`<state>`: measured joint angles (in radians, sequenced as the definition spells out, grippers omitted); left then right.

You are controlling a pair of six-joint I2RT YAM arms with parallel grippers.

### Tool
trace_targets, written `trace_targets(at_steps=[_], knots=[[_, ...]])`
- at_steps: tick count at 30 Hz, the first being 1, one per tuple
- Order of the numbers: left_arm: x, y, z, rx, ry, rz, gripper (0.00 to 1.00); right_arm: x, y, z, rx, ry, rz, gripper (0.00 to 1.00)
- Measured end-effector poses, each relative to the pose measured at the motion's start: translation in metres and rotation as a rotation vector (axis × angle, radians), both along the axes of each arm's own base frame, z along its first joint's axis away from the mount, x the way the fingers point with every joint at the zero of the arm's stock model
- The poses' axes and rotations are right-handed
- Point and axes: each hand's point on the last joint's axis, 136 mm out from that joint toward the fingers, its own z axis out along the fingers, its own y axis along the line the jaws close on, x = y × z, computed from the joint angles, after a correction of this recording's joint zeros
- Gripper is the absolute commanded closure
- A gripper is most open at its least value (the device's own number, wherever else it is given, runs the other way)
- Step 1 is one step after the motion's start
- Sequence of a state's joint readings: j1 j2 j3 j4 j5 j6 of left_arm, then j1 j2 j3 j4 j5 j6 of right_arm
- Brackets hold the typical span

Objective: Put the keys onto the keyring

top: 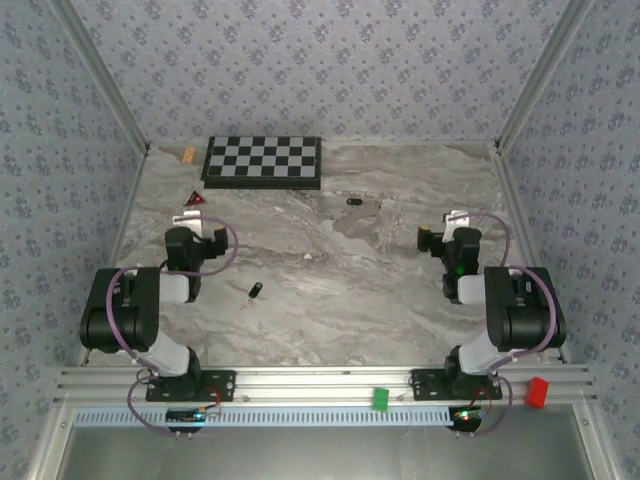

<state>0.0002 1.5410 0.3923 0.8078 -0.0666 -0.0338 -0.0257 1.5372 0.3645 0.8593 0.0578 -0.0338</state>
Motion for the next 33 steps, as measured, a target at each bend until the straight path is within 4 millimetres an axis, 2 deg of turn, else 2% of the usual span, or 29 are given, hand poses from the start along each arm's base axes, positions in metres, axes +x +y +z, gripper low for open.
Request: trace_targets(at_steps=[27, 33], knots=[[0.0000, 0.0000, 0.0000, 0.000, 0.000, 0.000, 0.00, 0.0000, 0.0000, -0.0001, 0.000, 0.000, 0.000, 0.01], [0.0015, 0.0056, -0.0005, -0.002, 0.041, 0.016, 0.00, -0.0007, -0.0026, 0.0025, -0.021, -0.004, -0.032, 0.01]])
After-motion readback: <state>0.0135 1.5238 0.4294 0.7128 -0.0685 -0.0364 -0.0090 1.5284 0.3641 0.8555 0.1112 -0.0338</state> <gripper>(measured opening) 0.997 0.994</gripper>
